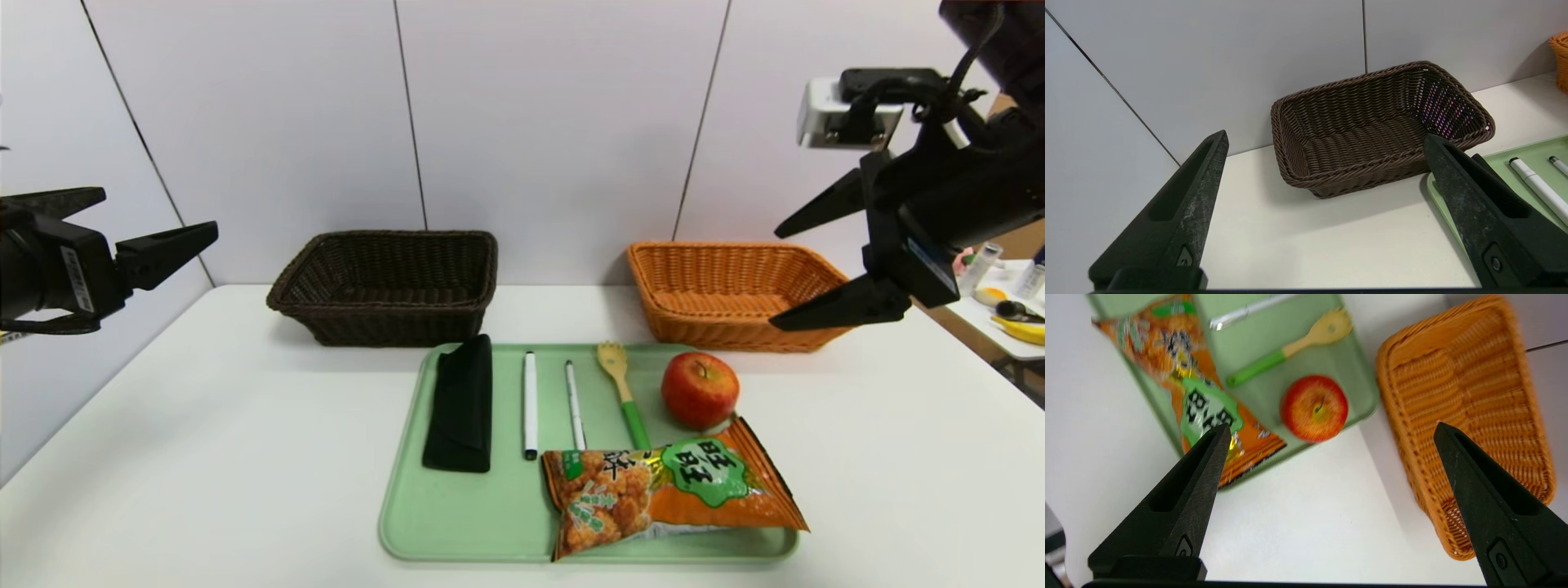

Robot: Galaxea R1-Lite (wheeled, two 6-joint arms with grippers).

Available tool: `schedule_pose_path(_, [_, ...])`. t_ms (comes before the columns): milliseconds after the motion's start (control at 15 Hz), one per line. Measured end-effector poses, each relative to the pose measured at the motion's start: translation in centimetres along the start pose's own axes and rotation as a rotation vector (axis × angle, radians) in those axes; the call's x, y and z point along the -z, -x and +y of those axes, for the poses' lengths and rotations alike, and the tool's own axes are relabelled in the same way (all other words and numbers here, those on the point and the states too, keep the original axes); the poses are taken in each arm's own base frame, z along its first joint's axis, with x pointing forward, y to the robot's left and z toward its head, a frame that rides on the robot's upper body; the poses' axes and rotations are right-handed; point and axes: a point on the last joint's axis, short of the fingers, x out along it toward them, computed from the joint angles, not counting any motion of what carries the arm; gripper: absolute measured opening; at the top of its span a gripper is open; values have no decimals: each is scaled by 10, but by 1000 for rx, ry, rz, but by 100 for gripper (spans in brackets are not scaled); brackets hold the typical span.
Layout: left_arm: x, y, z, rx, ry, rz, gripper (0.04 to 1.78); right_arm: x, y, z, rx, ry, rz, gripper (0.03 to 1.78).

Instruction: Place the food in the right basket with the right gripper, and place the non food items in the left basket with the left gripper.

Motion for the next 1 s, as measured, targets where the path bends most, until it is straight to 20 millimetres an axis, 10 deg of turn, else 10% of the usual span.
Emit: schedule_pose_path(1000, [19, 4, -4, 5, -29, 57, 169, -9, -112, 78, -368, 167, 224, 171])
